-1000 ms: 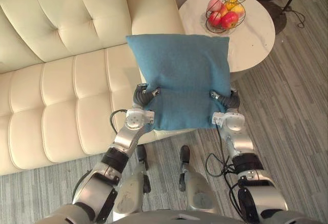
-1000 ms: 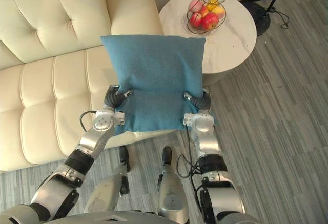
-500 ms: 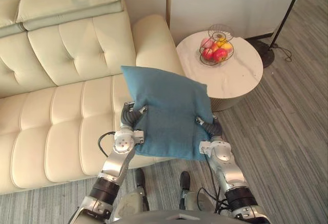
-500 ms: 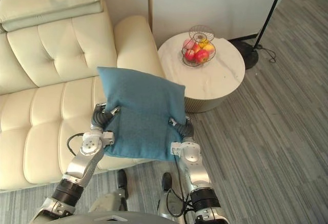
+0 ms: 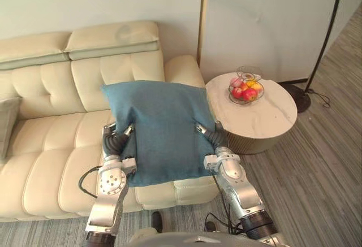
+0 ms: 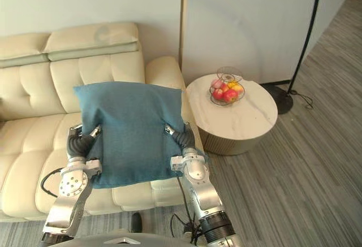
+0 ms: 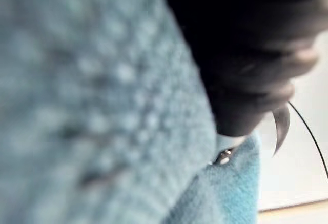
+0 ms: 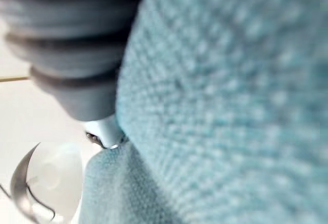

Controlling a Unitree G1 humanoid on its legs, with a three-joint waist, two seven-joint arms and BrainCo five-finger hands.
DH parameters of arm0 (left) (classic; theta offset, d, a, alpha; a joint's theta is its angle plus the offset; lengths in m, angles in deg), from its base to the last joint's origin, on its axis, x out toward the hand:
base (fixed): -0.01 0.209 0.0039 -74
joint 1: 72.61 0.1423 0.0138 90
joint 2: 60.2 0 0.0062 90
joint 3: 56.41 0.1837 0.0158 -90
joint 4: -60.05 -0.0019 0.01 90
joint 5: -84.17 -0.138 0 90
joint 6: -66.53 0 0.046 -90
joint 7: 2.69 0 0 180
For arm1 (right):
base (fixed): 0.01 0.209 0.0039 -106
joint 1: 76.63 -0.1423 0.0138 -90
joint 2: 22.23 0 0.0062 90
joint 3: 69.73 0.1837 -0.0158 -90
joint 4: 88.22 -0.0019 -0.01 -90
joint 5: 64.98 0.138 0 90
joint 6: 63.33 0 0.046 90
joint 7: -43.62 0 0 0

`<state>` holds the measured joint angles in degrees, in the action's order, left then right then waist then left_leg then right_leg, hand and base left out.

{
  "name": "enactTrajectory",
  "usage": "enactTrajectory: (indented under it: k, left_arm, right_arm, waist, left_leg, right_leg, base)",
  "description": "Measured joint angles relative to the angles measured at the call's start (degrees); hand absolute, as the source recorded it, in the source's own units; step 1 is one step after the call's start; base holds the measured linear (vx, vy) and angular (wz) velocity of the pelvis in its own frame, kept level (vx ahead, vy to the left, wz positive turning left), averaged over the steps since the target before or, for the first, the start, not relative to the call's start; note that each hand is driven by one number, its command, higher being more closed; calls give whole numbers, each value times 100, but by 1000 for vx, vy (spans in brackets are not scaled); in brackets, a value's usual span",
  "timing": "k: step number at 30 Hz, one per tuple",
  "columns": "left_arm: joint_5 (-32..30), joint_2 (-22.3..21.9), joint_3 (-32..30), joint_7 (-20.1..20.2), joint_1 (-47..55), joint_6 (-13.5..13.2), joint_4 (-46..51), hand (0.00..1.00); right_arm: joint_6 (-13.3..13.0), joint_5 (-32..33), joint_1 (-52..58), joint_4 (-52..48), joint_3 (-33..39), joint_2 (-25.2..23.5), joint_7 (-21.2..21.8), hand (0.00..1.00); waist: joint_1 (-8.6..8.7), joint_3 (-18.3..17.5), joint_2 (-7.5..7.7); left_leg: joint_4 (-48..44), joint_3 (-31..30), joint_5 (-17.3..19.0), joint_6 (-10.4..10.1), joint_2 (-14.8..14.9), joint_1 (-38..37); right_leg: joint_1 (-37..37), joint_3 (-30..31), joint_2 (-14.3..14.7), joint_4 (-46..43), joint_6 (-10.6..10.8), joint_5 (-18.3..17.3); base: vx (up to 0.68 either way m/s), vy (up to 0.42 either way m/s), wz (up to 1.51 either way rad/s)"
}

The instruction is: Pick up cushions and gather them together orderly.

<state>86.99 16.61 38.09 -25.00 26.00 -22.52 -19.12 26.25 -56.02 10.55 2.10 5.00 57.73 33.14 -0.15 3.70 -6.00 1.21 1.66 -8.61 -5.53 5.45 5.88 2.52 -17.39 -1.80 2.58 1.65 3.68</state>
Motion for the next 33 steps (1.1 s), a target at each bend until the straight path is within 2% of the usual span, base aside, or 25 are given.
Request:
enactTrajectory:
  k: [3, 4, 5, 6, 7, 8, 11, 12, 13, 15, 16, 18, 20, 21, 22, 23, 24, 25, 26, 28, 29, 31, 33]
  left_arm:
    - [511, -61, -270, -144, 2, -112, 2, 100]
    - [602, -80, -353, -177, -1, -119, 2, 100]
    - [609, -80, -393, -222, -1, -125, -2, 100]
    - [642, -71, -419, -267, 10, -186, 0, 100]
    - [690, -80, -431, -325, 12, -228, -4, 100]
    - [706, -85, -439, -334, 12, -242, -4, 100]
    - [712, -139, -431, -375, 10, -465, -4, 100]
    - [717, -152, -425, -375, -21, -477, -5, 100]
    - [757, -153, -393, -376, -86, -483, -33, 100]
    - [829, 4, -301, -374, -103, -483, -33, 100]
    - [829, 53, -265, -370, -89, -483, -39, 100]
    - [829, 57, -261, -367, -90, -483, -39, 100]
    - [828, 67, -258, -357, -90, -496, -39, 100]
    - [827, 66, -252, -357, -90, -501, -39, 100]
    - [825, 70, -225, -356, -91, -501, -39, 100]
    - [826, 69, -216, -356, -91, -501, -43, 100]
    - [826, 70, -216, -356, -91, -500, -49, 100]
    - [826, 99, -216, -356, -93, -500, -57, 100]
    - [826, 187, -203, -355, -122, -497, -94, 100]
    - [826, 190, -124, -354, -216, -473, -269, 100]
    - [827, 178, -30, -353, -239, -430, -323, 100]
    - [821, 160, 21, -315, -242, -408, -337, 100]
    - [794, 172, 17, -271, -314, -406, -326, 100]
  right_arm:
    - [-12, 274, -253, 0, -293, -26, -3, 100]
    - [-14, 294, -355, 1, -354, -51, -4, 100]
    - [-19, 301, -461, 15, -388, -62, -2, 100]
    - [-79, 305, -606, 24, -393, -67, 0, 100]
    - [-95, 304, -747, 23, -419, -72, 0, 100]
    - [-95, 304, -778, 23, -428, -72, 0, 100]
    - [-104, 302, -1083, 74, -433, -45, -1, 100]
    - [-109, 301, -1150, 77, -421, -34, -3, 100]
    - [-133, 299, -1210, 91, -405, -32, -12, 100]
    - [-134, 301, -1209, 91, -391, -39, -12, 100]
    - [-133, 301, -1205, 91, -386, -45, -12, 100]
    - [-133, 307, -1203, 91, -386, -81, -12, 100]
    - [-143, 316, -1199, 91, -386, -113, -10, 100]
    - [-152, 321, -1199, 91, -386, -113, -10, 100]
    - [-164, 392, -1192, 92, -385, -115, -11, 100]
    - [-163, 438, -1181, 100, -385, -115, -11, 100]
    - [-164, 462, -1175, 116, -385, -115, -11, 100]
    - [-164, 487, -1174, 179, -385, -122, -11, 100]
    - [-166, 540, -1172, 303, -361, -146, -9, 100]
    - [-166, 553, -1074, 317, -270, -140, -3, 100]
    - [-166, 656, -1037, 318, -206, -114, -3, 100]
    - [-167, 703, -1016, 318, -174, -53, -3, 100]
    - [-239, 737, -951, 316, -153, -54, 0, 100]
  waist:
    - [-181, 21, -88]
    - [-197, 30, -101]
    - [-198, 32, -26]
    - [-272, 43, 67]
    - [-316, 64, 96]
    - [-315, 59, 88]
    - [-229, -40, -67]
    - [-136, -31, -51]
    - [-121, -31, 137]
    - [-46, -23, 344]
    - [-83, -19, 430]
    - [-135, -2, 471]
    - [-210, 7, 510]
    - [-214, 8, 511]
    - [-205, 23, 534]
    - [-199, 49, 568]
    - [-181, 68, 587]
    - [-123, 118, 658]
    - [-20, 206, 797]
    - [117, 254, 811]
    - [172, 282, 798]
    - [224, 347, 697]
    - [357, 362, 619]
  left_leg:
    - [-253, -243, 123, -36, 65, 378]
    - [-186, -60, 283, -32, 100, 420]
    - [-227, 209, 502, 24, 121, 486]
    - [-398, 591, 637, 307, 95, 587]
    - [-796, 847, 623, 405, 60, 711]
    - [-877, 902, 632, 389, 96, 694]
    - [-706, 1781, 663, 260, 698, 378]
    - [-673, 2131, 456, 232, 719, 397]
    - [-616, 2278, 205, 351, 467, 384]
    - [-473, 2135, 165, 448, 108, 362]
    - [-437, 2070, 204, 541, -99, 331]
    - [-608, 2030, 383, 611, -225, 381]
    - [-1149, 2039, 725, 744, -326, 702]
    - [-1248, 2047, 783, 762, -335, 767]
    - [-1470, 2149, 925, 841, -360, 948]
    - [-1539, 2204, 990, 907, -376, 995]
    - [-1550, 2217, 1012, 940, -388, 1002]
    - [-1588, 2226, 1074, 1035, -397, 998]
    - [-1622, 2149, 1152, 1176, -412, 951]
    - [-1569, 1979, 1145, 1200, -391, 887]
    - [-1458, 1963, 1126, 1223, -403, 761]
    - [-1202, 1963, 1076, 1217, -406, 505]
    - [-777, 1887, 874, 1109, -422, 321]
  right_leg:
    - [-258, -366, 24, -491, -42, -249]
    - [-267, -541, -12, -525, -16, -290]
    - [-303, -642, -201, -463, -70, -321]
    - [-381, -785, -406, -458, -95, -294]
    - [-396, -932, -633, -468, -64, -257]
    - [-392, -1008, -692, -480, -72, -231]
    - [-423, -1397, -906, -596, 202, -60]
    - [-417, -1483, -1009, -617, 282, -13]
    - [-409, -1467, -1231, -565, 405, 136]
    - [-253, -1479, -1494, -466, 450, 188]
    - [-180, -1481, -1665, -483, 477, 190]
    - [-127, -1479, -1810, -528, 502, 177]
    - [-224, -1469, -2057, -688, 673, 61]
    - [-311, -1453, -2119, -806, 693, 16]
    - [-686, -1289, -2317, -1269, 447, -215]
    - [-902, -1148, -2403, -1585, 69, -351]
    - [-973, -1090, -2415, -1698, -165, -412]
    - [-1098, -821, -2376, -1872, -503, -550]
    - [-1297, -93, -2111, -2172, -345, -839]
    - [-1400, 401, -1539, -2453, 2, -1187]
    - [-1460, 415, -1216, -2540, 31, -1338]
    - [-1477, 378, -890, -2455, 24, -1340]
    - [-1435, 423, -517, -1963, -65, -1057]
  base:
    - [-145, -54, 66]
    - [-141, -52, 82]
    - [-124, 28, 89]
    - [-83, 109, 95]
    - [-67, 100, 77]
    - [-10, 220, 90]
    - [56, 268, 65]
    - [98, 348, 63]
    - [73, 289, 61]
    - [88, 303, 73]
    - [71, 243, 67]
    - [30, 178, 32]
    - [-19, 182, 17]
    - [-70, 165, -3]
    - [-53, 139, -17]
    - [-39, 132, -20]
    - [-3, 83, -19]
    - [2, 79, -9]
    - [10, 55, 4]
    - [22, 4, 23]
    - [43, -14, 17]
    - [49, -32, -7]
    - [50, -78, 10]
